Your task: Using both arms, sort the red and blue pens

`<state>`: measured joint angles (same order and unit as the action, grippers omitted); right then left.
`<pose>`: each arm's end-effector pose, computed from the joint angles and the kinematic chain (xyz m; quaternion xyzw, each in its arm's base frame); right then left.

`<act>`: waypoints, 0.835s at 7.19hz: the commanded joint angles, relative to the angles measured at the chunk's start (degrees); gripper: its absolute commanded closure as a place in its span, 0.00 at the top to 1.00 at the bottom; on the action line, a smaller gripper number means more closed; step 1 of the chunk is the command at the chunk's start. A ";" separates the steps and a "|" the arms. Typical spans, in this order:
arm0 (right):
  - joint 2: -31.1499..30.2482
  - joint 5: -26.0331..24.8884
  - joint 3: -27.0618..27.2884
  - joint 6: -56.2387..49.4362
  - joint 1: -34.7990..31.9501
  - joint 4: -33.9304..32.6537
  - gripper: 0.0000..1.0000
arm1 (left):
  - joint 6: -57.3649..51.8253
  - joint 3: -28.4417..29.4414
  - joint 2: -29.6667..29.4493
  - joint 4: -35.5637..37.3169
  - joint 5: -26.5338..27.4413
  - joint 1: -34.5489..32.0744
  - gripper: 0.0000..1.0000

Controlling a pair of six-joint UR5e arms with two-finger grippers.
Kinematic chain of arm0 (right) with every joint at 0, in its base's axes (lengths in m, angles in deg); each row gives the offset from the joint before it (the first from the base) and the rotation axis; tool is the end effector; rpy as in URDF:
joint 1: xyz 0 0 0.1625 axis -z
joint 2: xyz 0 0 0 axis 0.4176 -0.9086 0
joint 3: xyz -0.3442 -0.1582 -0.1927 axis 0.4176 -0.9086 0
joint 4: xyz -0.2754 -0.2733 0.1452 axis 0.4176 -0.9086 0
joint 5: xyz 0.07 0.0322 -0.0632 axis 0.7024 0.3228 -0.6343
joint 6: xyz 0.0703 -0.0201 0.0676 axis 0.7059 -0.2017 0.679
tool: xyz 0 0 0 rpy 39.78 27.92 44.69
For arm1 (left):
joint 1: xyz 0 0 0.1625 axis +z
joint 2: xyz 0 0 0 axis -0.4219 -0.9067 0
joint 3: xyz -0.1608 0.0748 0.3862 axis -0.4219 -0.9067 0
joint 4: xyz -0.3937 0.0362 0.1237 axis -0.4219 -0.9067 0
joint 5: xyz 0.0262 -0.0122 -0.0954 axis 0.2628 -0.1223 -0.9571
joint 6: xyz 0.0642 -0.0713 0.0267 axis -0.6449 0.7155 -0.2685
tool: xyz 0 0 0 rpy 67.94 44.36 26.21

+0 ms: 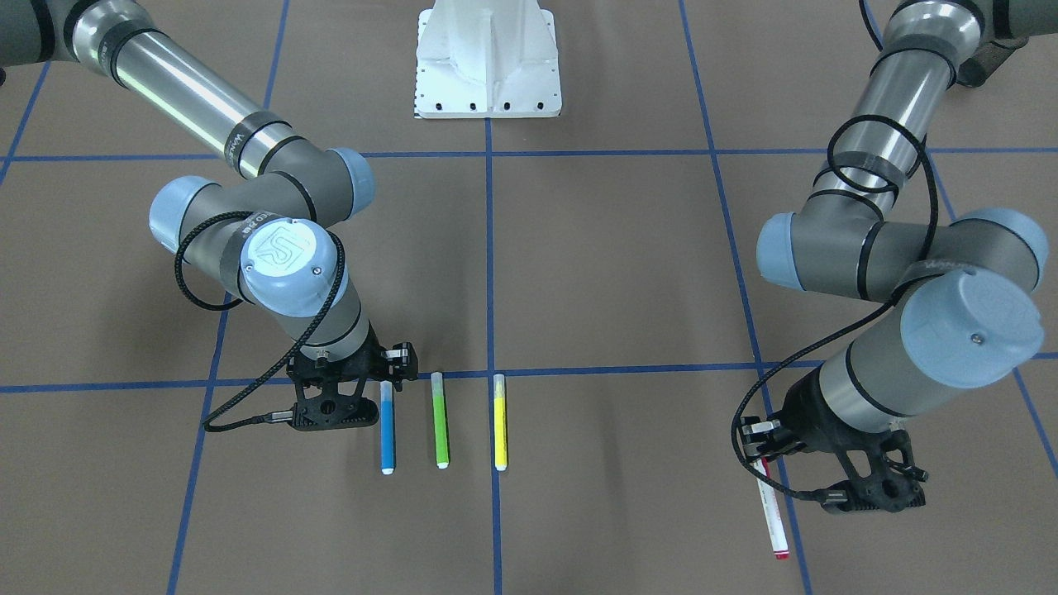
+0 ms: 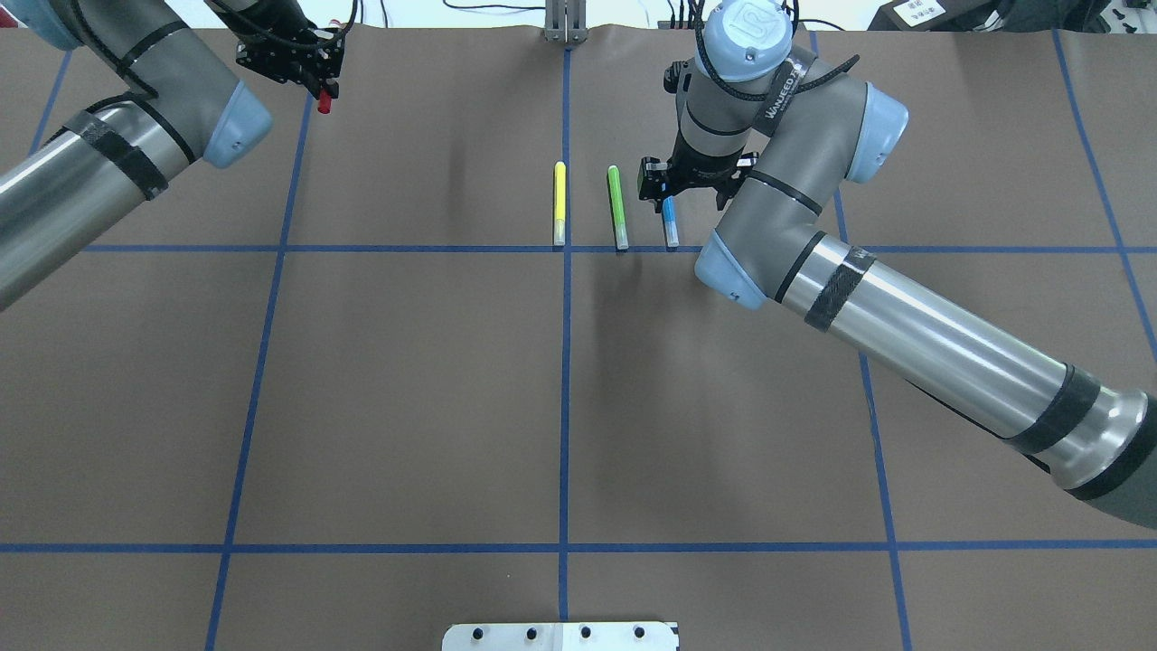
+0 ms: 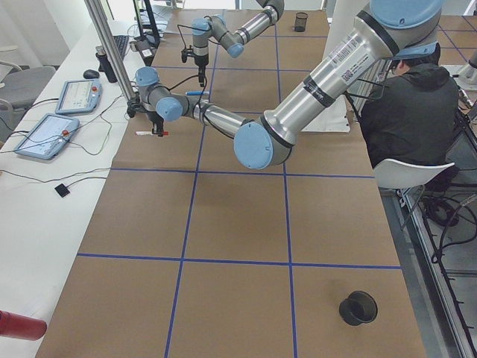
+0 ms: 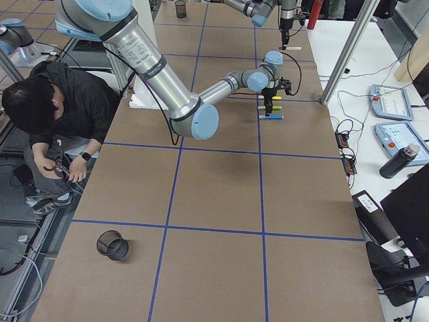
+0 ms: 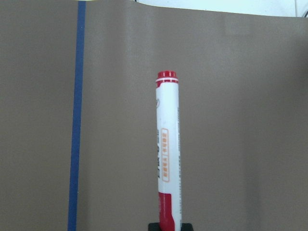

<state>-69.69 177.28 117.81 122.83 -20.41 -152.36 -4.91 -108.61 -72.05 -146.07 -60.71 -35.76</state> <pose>-0.4989 -0.6279 0.2895 0.0398 -0.3691 -0.0045 0.9285 0.3341 -0.7413 0.3181 0.0569 0.4436 -0.0341 0.8937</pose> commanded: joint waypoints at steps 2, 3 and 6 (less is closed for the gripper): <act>0.00 -0.70 -4.60 -0.41 0.79 5.45 0.70 | -0.06 0.06 0.00 0.00 0.09 0.07 0.00; 0.26 -0.70 -4.69 -0.50 0.88 5.65 0.70 | -0.06 0.06 0.00 0.00 0.09 0.07 0.00; 1.66 -0.79 -7.14 -2.24 1.85 5.74 0.69 | -0.06 0.06 0.00 0.00 0.09 0.07 0.00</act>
<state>-68.86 176.56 112.04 121.71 -18.85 -146.68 -4.97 -108.55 -72.04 -146.07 -60.62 -35.69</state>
